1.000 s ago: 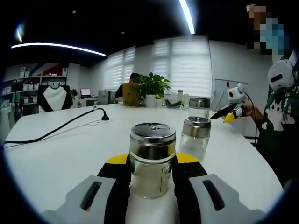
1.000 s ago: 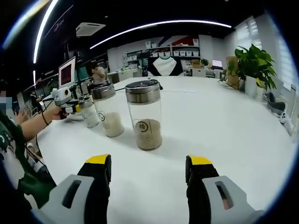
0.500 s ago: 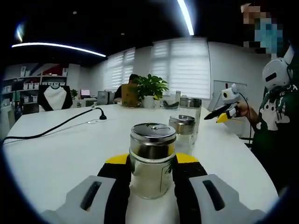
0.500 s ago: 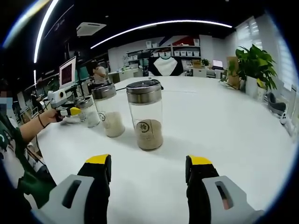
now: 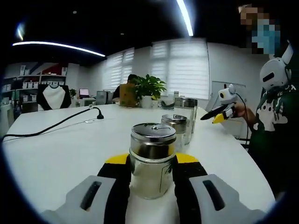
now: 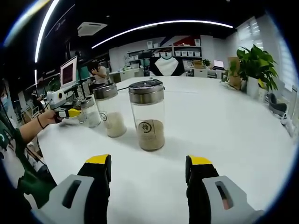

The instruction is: Rotate the seasoning bottle until the label or dispensing opening points toward the visible target arrow and the bottle remains upright within the marked orientation range

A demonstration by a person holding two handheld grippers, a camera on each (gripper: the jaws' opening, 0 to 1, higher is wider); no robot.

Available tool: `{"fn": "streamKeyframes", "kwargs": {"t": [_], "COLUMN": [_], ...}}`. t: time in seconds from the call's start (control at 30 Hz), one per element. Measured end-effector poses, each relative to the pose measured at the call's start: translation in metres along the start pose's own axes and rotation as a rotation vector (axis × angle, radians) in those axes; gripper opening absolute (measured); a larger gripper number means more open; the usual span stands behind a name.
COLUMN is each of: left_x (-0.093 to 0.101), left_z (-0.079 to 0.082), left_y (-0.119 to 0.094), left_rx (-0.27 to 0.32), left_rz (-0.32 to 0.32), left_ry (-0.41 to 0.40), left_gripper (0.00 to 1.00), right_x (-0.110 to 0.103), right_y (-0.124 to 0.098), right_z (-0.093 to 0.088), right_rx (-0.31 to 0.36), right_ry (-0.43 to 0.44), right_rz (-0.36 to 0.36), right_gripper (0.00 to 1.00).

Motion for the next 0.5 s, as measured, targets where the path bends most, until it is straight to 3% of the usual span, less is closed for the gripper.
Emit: {"fn": "streamKeyframes", "kwargs": {"t": [0.5], "left_x": [0.0035], "left_z": [0.0004], "left_y": [0.0004], "left_rx": [0.005], "left_rz": [-0.001], "left_ry": [0.004], "left_gripper": [0.37], "right_x": [-0.0016], "right_y": [-0.0035], "right_z": [0.0006], "right_rx": [0.013], "right_ry": [-0.003], "right_rz": [0.001], "right_gripper": [0.65]}}
Point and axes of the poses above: the point that each gripper's makers call its tool centre point, and the gripper's own axes: y roughly forward along the fingers, x roughly to its right, z roughly out of its top, the point moved 9 cm from there along -y, roughly backward along the fingers, and after that the axes turned 1 degree about y, right-handed, at the moved point
